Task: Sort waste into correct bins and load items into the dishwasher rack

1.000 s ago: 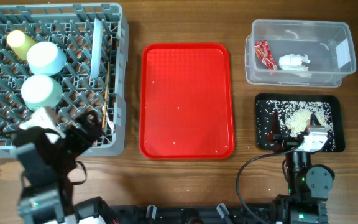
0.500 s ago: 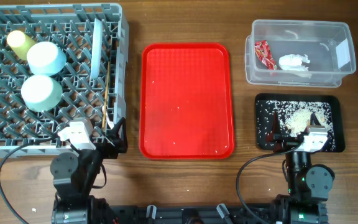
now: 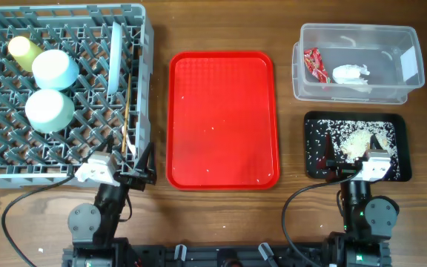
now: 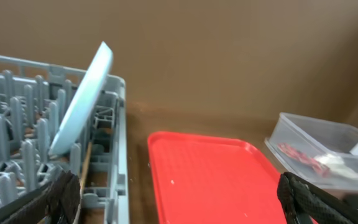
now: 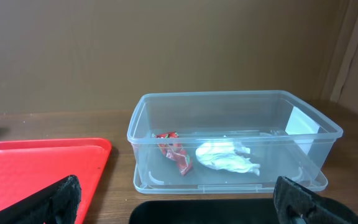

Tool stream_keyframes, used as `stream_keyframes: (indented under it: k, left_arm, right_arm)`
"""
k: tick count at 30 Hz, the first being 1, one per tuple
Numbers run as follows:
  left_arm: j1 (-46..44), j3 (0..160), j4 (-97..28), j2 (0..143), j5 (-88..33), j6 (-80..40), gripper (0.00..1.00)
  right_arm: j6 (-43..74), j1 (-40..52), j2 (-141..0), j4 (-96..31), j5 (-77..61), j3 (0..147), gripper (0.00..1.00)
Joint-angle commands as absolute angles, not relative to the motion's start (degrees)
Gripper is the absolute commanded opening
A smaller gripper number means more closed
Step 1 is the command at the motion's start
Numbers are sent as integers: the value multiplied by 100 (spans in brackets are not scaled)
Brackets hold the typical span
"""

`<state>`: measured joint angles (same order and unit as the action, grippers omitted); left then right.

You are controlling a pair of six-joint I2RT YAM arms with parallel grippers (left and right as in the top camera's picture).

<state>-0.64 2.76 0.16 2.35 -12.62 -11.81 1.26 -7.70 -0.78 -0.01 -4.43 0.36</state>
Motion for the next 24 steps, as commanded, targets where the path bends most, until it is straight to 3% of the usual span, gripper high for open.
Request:
stream_keyframes:
  k: [1,7,11,24]
  left_arm:
    - [-91,32,237,16,-746,-1068,100]
    - [-86,32,261,16,-408,-1066,100]
    - [-86,32,-440,16,-78,-1066,100]
    - [-8,32,-443,16,-75,-895,100]
  right_arm:
    - [191,-797,-21,8,-386,30,100]
    - [189,-797,-21,8,-386,30,100]
    - [189,-797,-21,8,-386,30,100]
    - [189,-797,-21,8,-386,30,100]
